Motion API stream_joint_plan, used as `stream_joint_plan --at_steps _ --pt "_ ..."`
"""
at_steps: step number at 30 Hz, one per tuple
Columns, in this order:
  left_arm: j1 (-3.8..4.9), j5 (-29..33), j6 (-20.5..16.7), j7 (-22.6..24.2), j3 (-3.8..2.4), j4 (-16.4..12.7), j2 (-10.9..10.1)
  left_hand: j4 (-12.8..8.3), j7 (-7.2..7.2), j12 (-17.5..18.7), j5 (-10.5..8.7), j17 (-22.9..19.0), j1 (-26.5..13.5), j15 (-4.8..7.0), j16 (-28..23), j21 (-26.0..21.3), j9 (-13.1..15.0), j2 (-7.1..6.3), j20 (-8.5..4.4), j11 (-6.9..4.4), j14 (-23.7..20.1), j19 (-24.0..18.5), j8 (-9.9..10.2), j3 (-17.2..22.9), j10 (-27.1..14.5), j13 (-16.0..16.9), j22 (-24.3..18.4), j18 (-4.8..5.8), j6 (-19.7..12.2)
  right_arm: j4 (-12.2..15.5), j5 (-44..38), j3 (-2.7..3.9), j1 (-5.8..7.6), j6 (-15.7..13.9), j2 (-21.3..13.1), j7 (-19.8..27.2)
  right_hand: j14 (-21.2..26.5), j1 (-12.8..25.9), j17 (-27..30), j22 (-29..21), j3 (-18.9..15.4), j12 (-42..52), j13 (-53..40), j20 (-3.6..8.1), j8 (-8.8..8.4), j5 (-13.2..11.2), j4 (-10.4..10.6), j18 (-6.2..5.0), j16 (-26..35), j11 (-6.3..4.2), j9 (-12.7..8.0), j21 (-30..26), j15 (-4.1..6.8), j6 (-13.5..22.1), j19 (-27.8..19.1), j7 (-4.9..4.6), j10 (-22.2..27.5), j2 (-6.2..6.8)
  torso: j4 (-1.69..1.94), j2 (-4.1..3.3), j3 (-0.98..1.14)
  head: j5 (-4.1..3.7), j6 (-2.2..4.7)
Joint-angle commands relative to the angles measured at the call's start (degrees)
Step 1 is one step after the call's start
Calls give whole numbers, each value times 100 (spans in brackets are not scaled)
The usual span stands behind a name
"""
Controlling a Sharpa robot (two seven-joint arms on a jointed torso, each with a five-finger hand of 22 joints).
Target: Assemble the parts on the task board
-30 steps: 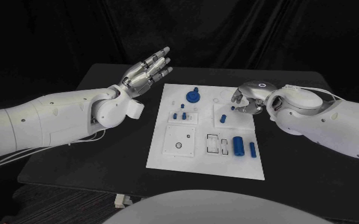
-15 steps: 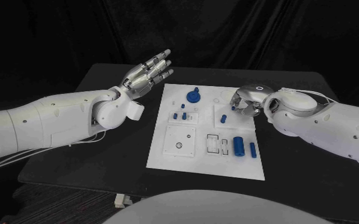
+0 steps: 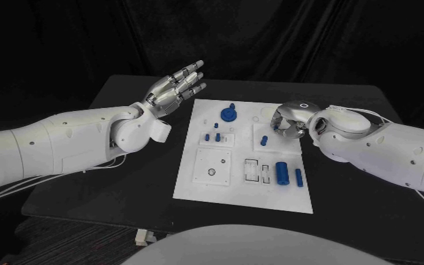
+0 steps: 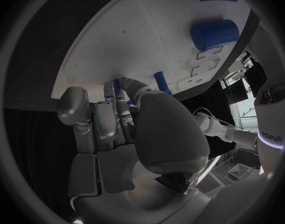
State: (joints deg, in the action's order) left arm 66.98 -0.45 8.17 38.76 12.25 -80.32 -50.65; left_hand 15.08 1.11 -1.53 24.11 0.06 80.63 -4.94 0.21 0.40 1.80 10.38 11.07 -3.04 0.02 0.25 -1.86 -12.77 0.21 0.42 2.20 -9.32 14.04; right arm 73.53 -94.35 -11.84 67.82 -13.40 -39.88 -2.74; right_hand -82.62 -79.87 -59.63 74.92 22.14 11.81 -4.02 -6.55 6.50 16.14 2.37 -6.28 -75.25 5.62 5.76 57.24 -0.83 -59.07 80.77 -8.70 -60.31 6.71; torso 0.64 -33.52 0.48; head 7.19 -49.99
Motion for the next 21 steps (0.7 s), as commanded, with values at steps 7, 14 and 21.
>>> stream_joint_plan --at_steps 7,14,21 --pt "-23 33 94 152 -5 32 23 -139 -63 -53 177 -6 132 -79 -21 16 13 21 102 83 -2 25 -43 18 16 12 76 -94 53 -51 10 -3 -38 -158 43 80 5 -70 -8 696 10 76 -27 43 102 -146 -42 14 -20 -60 106 1 56 -181 -9 65 -129 -94 -1 0 -1 28 -1" --pt "-28 33 111 116 -5 47 26 -255 -123 -66 385 -2 204 -134 -13 32 23 50 155 117 3 54 -71 33 16 14 139 -96 125 -49 11 -3 -40 -221 41 112 5 -338 1 710 52 151 -50 94 189 -111 -248 23 -11 -114 244 54 107 -302 3 95 -275 -172 1 1 -2 42 -1" --pt "-31 33 128 82 -5 59 26 -354 -150 -76 548 8 253 -164 5 40 27 64 183 138 16 74 -86 48 17 16 170 -96 157 36 11 -3 -37 -336 -20 122 9 -405 17 718 48 184 -60 110 203 -133 -310 29 1 -133 297 83 122 -318 7 102 -350 -179 0 2 -2 55 -1"
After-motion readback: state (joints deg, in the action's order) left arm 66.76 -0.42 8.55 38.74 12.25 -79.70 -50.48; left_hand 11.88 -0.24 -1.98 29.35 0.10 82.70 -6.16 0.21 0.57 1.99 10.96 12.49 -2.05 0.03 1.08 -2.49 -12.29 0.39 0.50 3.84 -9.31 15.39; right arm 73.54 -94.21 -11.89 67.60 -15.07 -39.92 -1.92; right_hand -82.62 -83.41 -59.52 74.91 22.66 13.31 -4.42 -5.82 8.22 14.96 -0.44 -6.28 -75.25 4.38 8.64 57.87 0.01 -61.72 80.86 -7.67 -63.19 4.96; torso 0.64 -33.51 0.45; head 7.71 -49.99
